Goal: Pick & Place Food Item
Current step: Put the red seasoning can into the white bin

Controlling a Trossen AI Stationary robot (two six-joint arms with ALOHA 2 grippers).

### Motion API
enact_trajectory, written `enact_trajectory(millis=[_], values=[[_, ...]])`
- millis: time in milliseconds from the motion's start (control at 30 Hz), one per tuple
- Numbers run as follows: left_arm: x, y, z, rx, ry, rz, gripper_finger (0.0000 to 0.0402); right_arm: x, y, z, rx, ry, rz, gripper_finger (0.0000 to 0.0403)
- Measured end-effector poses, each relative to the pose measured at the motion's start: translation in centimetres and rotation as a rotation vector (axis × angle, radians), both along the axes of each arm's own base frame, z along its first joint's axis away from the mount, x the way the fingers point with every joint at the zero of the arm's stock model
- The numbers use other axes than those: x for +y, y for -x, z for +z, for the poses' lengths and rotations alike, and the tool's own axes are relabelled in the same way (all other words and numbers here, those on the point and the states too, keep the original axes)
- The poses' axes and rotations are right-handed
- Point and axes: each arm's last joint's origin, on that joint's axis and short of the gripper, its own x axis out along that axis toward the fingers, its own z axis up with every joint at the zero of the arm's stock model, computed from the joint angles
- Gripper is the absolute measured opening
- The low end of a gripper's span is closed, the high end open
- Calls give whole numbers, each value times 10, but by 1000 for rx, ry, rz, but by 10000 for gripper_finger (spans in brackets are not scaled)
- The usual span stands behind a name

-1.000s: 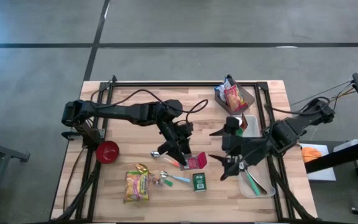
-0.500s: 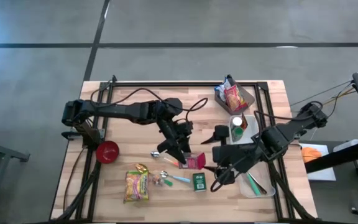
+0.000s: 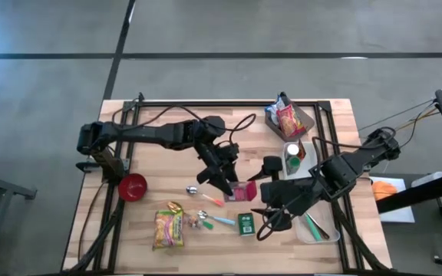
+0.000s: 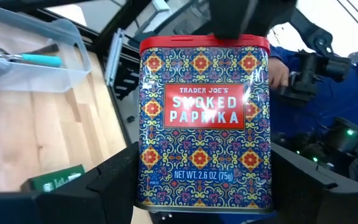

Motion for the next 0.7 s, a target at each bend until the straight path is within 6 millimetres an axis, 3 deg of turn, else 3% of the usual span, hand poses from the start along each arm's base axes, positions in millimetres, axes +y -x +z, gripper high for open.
enact_trajectory(millis=[533,700], values=[[5,-6,19,-159,45,15,277,-7,-6,3,-37,110,21,383],[5,-6,21,-169,54,4,277,-10,-8,2,-35,121,24,333]])
